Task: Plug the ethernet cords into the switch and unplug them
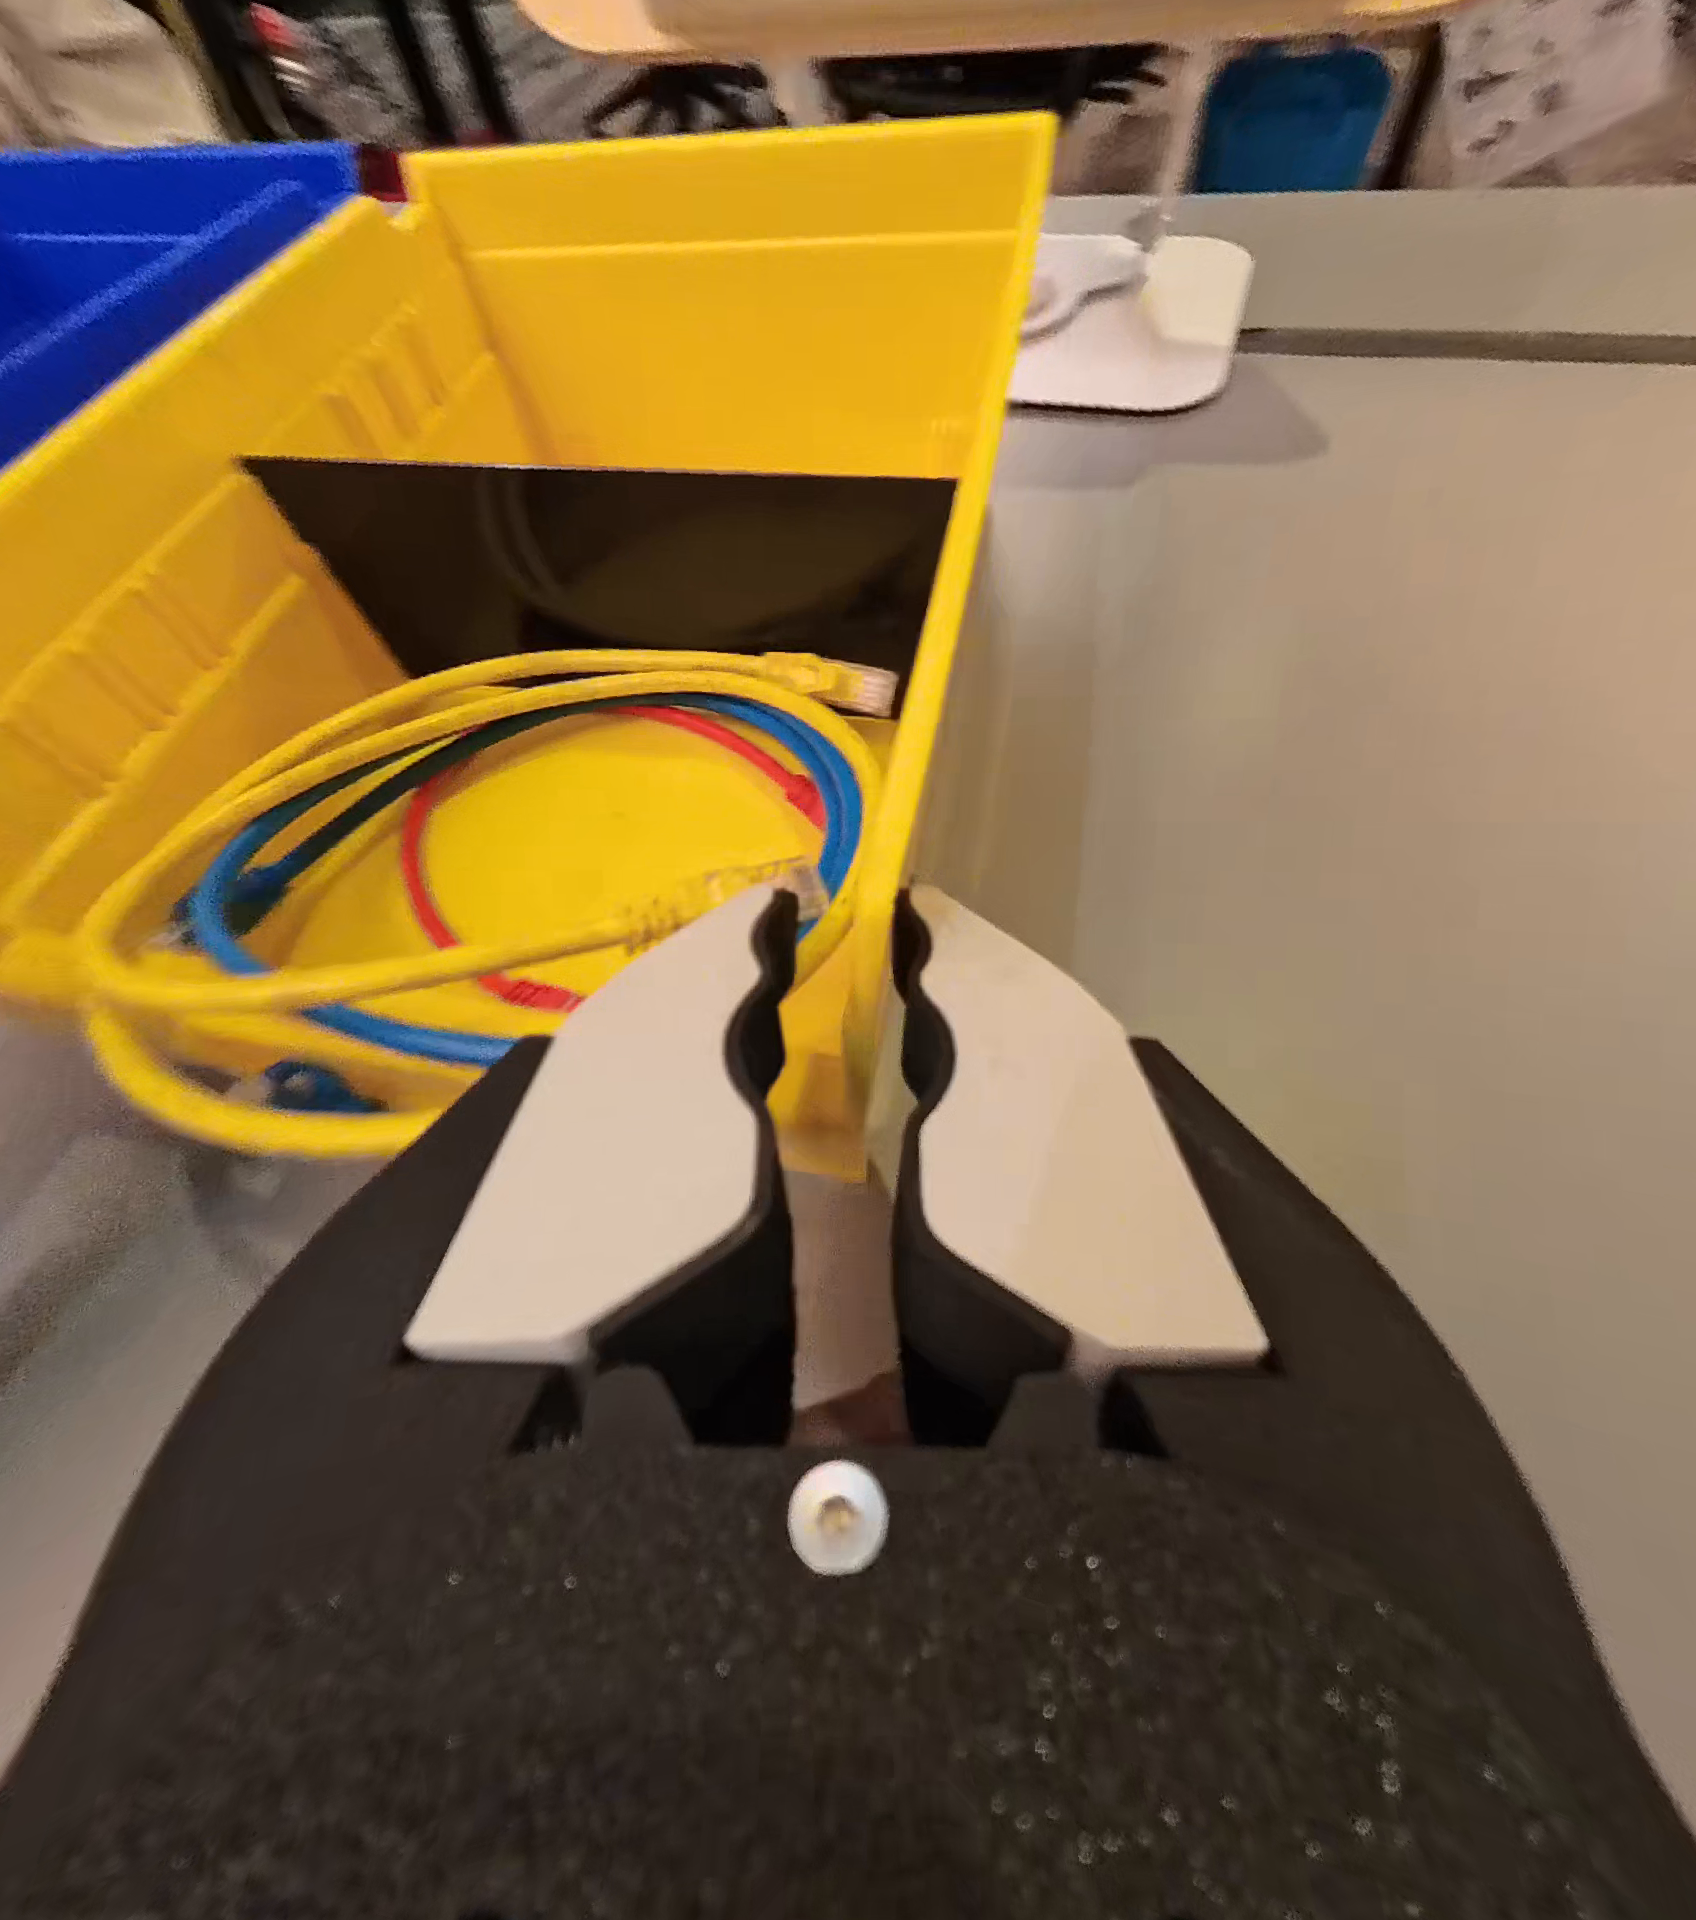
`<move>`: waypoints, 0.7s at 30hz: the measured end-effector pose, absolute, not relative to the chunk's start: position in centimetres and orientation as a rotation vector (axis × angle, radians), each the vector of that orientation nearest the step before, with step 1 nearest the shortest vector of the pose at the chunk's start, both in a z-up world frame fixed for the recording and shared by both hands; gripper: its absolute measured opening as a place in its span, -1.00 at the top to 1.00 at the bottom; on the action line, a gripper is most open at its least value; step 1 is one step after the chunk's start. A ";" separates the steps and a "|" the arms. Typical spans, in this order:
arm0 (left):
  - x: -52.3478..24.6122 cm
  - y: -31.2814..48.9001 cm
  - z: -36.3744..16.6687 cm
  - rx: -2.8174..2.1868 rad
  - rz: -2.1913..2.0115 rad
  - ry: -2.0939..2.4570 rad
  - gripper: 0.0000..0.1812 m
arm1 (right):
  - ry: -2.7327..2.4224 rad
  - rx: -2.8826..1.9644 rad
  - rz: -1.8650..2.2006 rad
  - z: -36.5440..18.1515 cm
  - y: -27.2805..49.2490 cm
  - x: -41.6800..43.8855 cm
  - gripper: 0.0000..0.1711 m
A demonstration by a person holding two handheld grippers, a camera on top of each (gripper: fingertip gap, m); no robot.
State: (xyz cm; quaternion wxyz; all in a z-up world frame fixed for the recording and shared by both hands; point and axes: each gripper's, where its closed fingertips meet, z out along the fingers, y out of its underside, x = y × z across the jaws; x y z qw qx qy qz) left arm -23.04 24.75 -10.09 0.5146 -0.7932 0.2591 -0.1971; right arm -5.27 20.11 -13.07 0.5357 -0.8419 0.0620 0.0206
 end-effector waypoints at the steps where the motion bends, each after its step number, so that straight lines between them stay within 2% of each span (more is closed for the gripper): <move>1: -24.0 24.2 -8.8 -1.868 -0.520 0.598 0.73 | 0.108 -1.995 0.073 -12.8 19.5 -5.4 0.75; 4: -29.8 25.0 -5.6 -1.798 -0.585 0.441 0.72 | 0.060 -1.941 0.104 -11.7 17.8 -4.5 0.71; 7: -41.6 29.6 -5.0 -1.756 -0.352 0.183 0.64 | 0.110 -1.881 0.223 -10.4 17.1 -3.3 0.68; 9: -48.5 32.4 -6.0 -1.772 -0.231 0.115 0.48 | 0.153 -1.856 0.243 -10.3 16.5 -2.1 0.72; 13: -50.2 34.4 -9.2 -1.914 -0.504 0.398 0.24 | 0.189 -1.904 0.198 -11.7 15.1 -0.3 0.74; 18: -47.2 36.4 -11.4 -1.999 -0.500 0.536 0.35 | 0.200 -1.911 0.180 -12.0 13.5 0.1 0.75; 21: -46.7 38.0 -13.2 -2.088 -0.399 0.496 0.68 | 0.165 -1.927 0.141 -12.3 13.0 -0.2 0.75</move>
